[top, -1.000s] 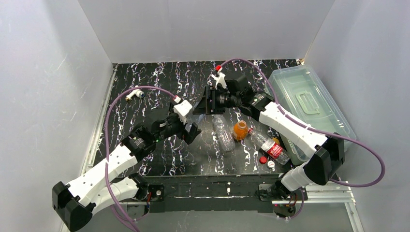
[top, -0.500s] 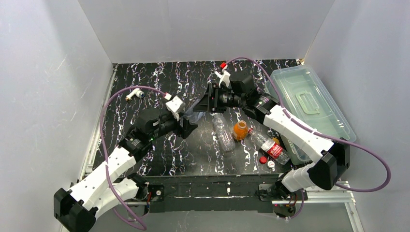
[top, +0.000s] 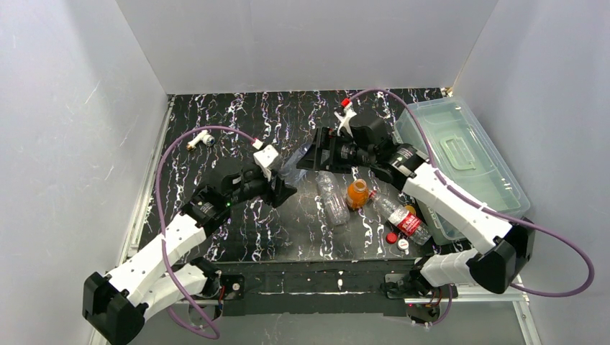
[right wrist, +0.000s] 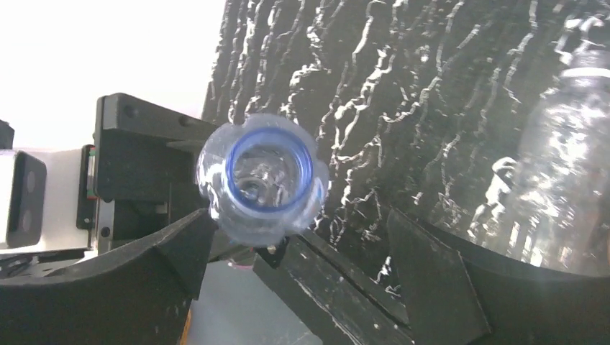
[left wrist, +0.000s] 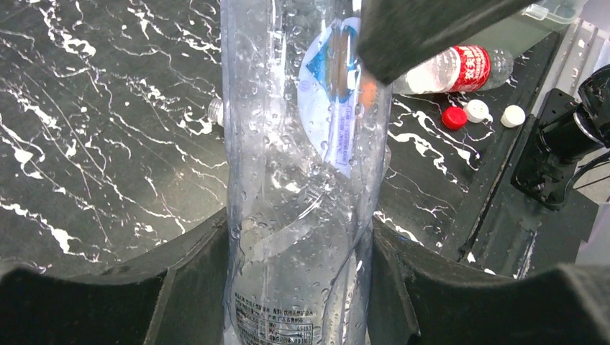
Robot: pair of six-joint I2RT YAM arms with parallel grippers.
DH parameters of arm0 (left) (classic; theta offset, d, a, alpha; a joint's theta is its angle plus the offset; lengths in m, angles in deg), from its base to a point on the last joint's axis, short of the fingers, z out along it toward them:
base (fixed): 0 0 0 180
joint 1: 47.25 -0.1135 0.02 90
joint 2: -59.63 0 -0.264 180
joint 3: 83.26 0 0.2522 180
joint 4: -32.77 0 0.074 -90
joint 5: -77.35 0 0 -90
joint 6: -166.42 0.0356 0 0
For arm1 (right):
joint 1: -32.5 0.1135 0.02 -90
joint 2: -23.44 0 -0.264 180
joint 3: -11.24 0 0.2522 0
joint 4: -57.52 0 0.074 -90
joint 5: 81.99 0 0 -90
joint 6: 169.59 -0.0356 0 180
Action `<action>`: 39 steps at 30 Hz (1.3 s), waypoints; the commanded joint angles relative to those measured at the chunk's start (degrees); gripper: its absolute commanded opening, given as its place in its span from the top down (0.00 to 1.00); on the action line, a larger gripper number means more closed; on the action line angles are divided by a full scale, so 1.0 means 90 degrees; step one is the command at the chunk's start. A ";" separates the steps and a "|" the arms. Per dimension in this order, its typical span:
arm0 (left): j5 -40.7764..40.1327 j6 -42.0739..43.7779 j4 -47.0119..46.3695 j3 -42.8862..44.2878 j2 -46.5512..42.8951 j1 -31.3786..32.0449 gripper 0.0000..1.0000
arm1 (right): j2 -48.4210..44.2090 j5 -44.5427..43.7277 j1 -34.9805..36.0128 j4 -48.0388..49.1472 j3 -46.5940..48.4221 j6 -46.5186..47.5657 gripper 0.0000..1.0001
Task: Screw on the bottle caps
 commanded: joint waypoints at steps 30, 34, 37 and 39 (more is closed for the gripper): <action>-0.1839 -0.0502 0.1191 0.0356 -0.1158 -0.0044 0.92 | -0.1653 -0.5277 -0.1237 -0.5880 -0.3023 -0.3704 0.02; -0.1958 -0.0431 0.1163 0.0247 -0.1292 0.0039 0.92 | -0.1867 -0.5346 -0.2348 -0.5404 -0.3152 -0.2826 0.02; -0.2017 -0.0416 0.1111 0.0172 -0.1374 0.0093 0.92 | -0.1949 -0.5187 -0.2920 -0.4922 -0.3243 -0.2184 0.02; -0.2041 -0.0404 0.1071 0.0123 -0.1413 0.0130 0.92 | -0.1951 -0.4921 -0.3173 -0.4544 -0.3375 -0.1842 0.01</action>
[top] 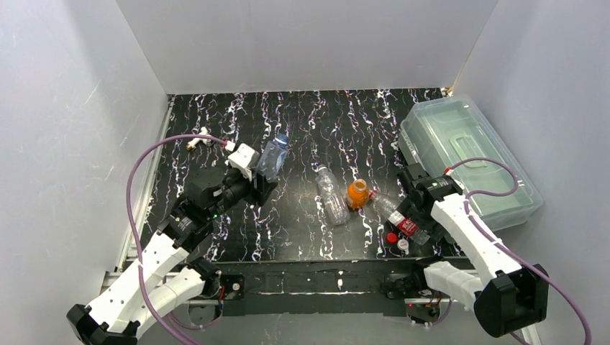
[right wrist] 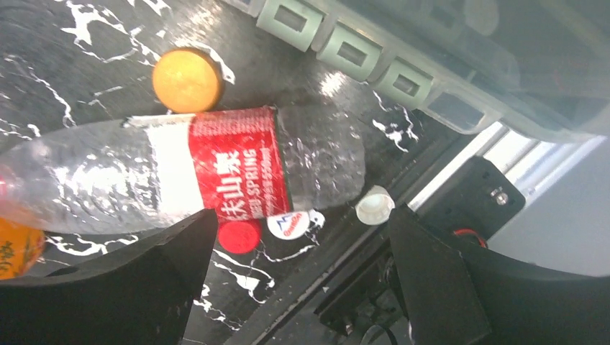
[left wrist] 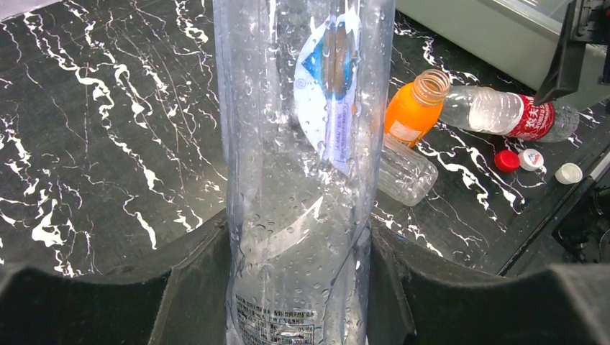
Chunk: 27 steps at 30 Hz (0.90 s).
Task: Screw on the bottle caps
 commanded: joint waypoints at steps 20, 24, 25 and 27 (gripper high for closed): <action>-0.0301 0.0206 -0.0125 -0.0151 -0.0168 0.0272 0.92 | 0.0898 0.1786 -0.0515 0.3189 -0.0217 0.0583 0.02; -0.0307 0.0201 -0.0116 -0.0150 -0.0172 0.0272 0.92 | 0.1630 0.1417 -0.0111 0.3066 0.0726 0.0938 0.02; -0.0306 0.0197 -0.0119 -0.0149 -0.0168 0.0275 0.92 | 0.1793 0.1284 -0.0025 0.2891 0.0938 0.1019 0.02; -0.0282 0.0194 -0.0130 -0.0154 -0.0158 0.0271 0.92 | 0.1926 0.0906 0.0074 0.2301 0.1350 0.0959 0.02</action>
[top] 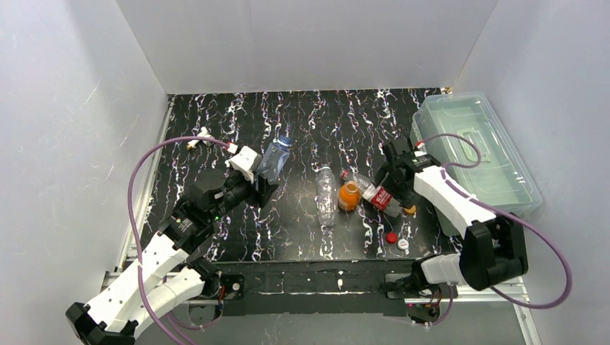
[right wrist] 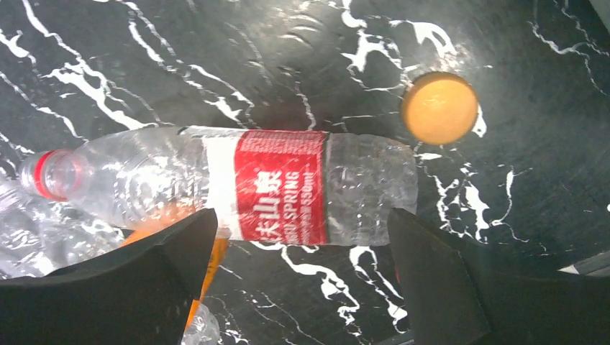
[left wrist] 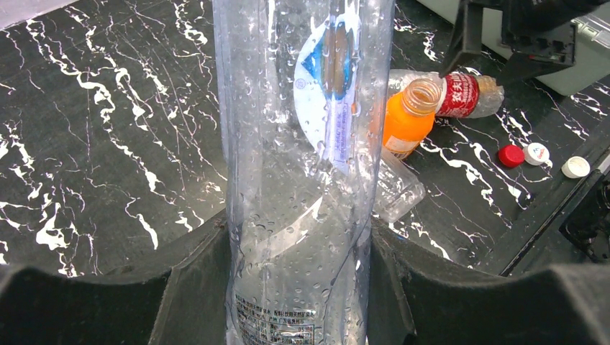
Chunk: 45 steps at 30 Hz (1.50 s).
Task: Screw on the bottle caps
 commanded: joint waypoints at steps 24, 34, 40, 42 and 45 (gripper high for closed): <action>0.0074 -0.0001 -0.0143 -0.0062 0.0047 0.0048 0.92 | -0.1625 -0.0594 0.1926 -0.3176 -0.1028 -0.2597 0.43; 0.0093 -0.0010 -0.0144 -0.0058 0.0028 0.0086 0.93 | -0.1843 -0.1312 0.1939 -0.2788 -0.1439 -0.3560 0.45; 0.0036 0.0027 -0.0084 -0.0067 -0.0001 0.0137 0.93 | -0.1319 -0.1026 0.1938 -0.2162 -0.1836 -0.4283 0.44; 0.0015 0.0058 -0.0096 -0.0071 -0.0006 0.0206 0.93 | -0.1853 -0.1322 0.1939 -0.2093 -0.2015 -0.4689 0.33; -0.0009 0.0067 -0.0083 -0.0071 -0.0012 0.0326 0.93 | -0.1885 -0.1497 0.1928 -0.2342 -0.2024 -0.5480 0.26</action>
